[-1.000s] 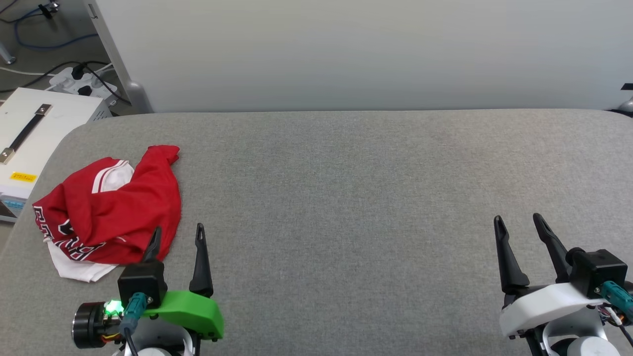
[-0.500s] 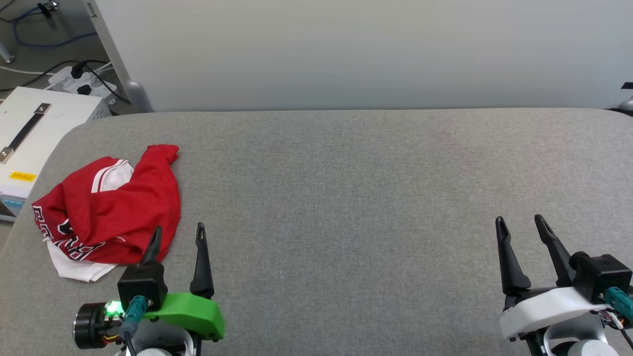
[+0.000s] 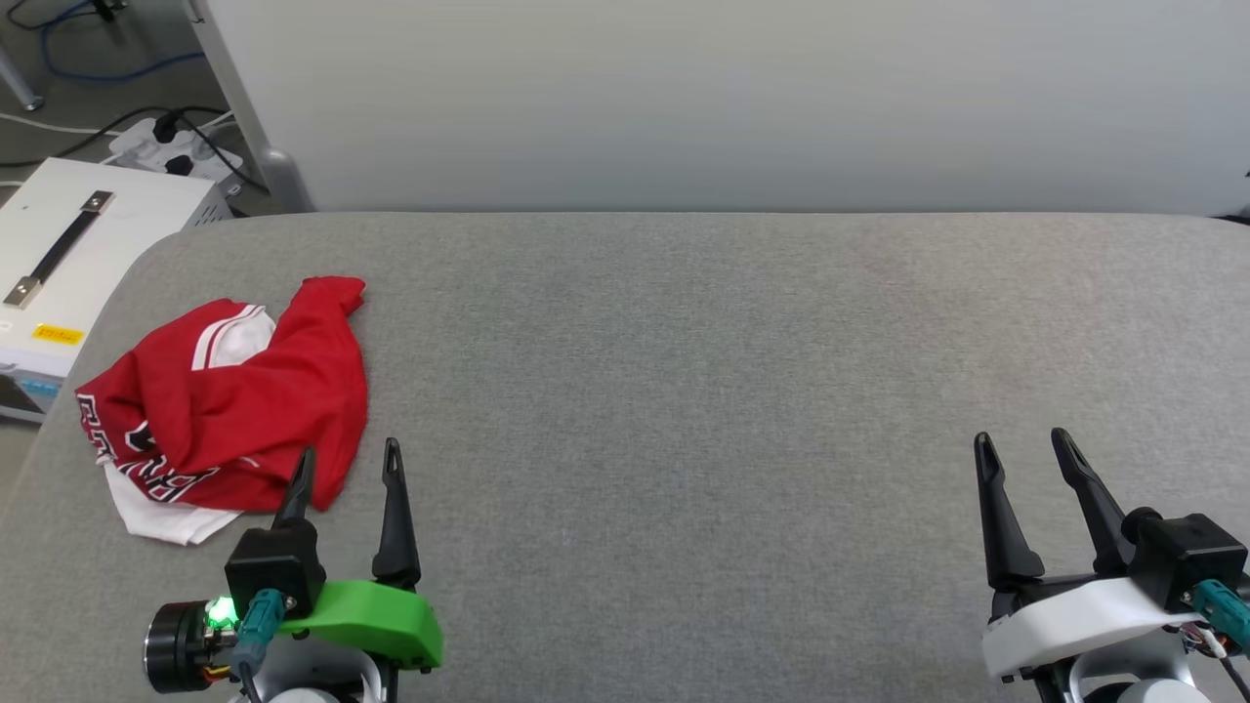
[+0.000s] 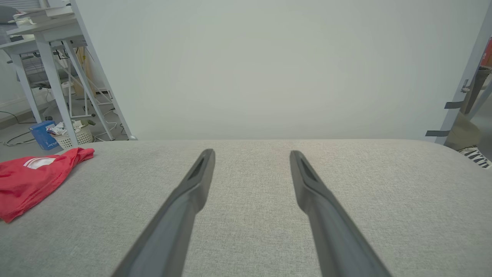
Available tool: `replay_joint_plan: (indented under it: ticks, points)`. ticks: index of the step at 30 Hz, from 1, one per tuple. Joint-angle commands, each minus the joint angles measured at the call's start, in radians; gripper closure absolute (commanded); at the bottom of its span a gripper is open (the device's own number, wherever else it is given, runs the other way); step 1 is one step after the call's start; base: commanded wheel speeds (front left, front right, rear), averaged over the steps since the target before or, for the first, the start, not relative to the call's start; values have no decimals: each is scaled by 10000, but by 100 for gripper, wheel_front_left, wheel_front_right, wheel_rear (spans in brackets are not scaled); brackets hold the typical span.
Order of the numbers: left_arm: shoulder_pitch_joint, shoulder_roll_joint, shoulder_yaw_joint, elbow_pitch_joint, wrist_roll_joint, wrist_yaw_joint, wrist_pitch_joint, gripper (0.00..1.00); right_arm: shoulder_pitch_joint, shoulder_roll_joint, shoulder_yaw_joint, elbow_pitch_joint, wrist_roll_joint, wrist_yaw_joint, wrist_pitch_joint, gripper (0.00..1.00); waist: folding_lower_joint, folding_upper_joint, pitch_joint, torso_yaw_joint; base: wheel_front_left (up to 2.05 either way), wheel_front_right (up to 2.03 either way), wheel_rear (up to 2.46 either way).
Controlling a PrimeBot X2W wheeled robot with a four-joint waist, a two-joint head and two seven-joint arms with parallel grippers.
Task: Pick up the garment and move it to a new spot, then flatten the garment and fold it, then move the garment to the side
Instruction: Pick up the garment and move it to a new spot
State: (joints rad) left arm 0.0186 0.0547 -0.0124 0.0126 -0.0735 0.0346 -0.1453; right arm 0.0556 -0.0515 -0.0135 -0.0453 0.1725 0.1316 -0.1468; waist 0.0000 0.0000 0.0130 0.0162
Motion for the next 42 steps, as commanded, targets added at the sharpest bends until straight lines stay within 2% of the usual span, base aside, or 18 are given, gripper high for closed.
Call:
replay_joint_plan:
  ticks: [1,25,34,38,42]
  points:
    - [-113,-27,20,17,-100,86,-126,0,84,8,43,-99,116,-6,-119,0,0,0,46,134,0,0,0]
    - [-445,-36,839,436,-1018,119,-668,0,-208,-30,927,-414,-354,-8,-657,0,0,0,618,2890,0,0,0]
    - [-494,-40,1111,621,-1259,22,-852,0,-213,-94,1131,-479,-304,-8,-839,0,0,0,692,3707,0,0,0]
    - [-569,-41,1253,672,-1373,-102,-935,0,-228,-121,1178,-516,-265,-9,-921,0,0,0,749,3939,0,0,0]
    - [-861,-43,1455,786,-1446,-527,-1017,0,-271,-174,1244,-549,-215,-9,-1003,0,0,0,844,4066,0,0,0]
